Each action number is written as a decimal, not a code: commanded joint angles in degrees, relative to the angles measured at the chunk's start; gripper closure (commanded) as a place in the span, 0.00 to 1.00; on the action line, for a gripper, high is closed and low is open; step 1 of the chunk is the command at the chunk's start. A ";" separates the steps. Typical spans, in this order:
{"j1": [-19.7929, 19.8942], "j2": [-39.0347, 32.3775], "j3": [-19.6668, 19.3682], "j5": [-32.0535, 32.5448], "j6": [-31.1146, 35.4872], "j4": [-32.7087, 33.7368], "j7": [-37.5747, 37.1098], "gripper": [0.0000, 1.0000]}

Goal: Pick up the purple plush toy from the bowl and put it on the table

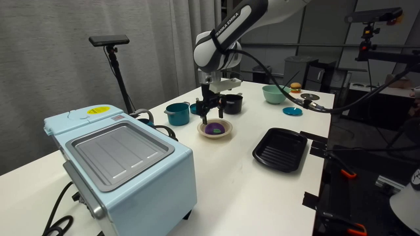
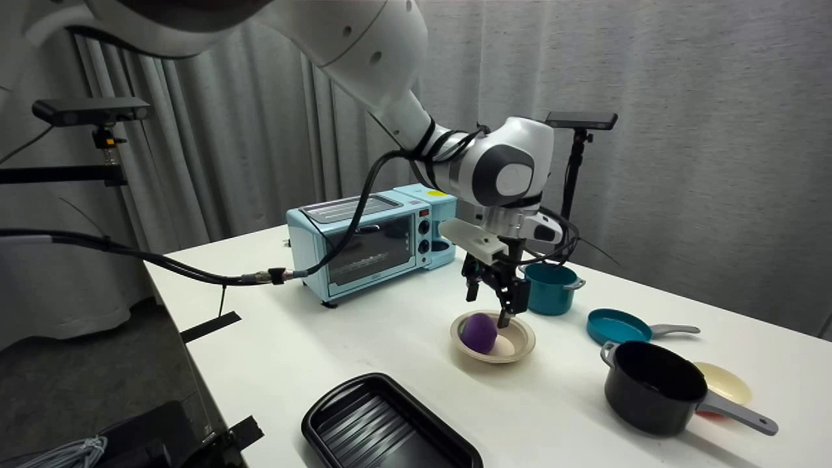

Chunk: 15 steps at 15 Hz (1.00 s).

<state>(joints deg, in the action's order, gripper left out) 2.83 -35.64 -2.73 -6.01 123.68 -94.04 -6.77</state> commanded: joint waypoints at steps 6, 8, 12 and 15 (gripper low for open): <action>0.60 -7.03 0.90 -1.42 -2.64 7.28 -0.85 0.66; 0.40 -6.08 0.95 -1.59 -2.95 6.52 -0.99 0.80; -0.65 -0.24 1.35 -1.35 -2.87 0.93 -0.72 1.00; -1.80 6.48 1.11 0.04 -0.79 -5.53 -0.02 0.97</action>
<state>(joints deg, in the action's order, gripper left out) 1.77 -37.09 -1.65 -6.86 121.57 -91.95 -7.17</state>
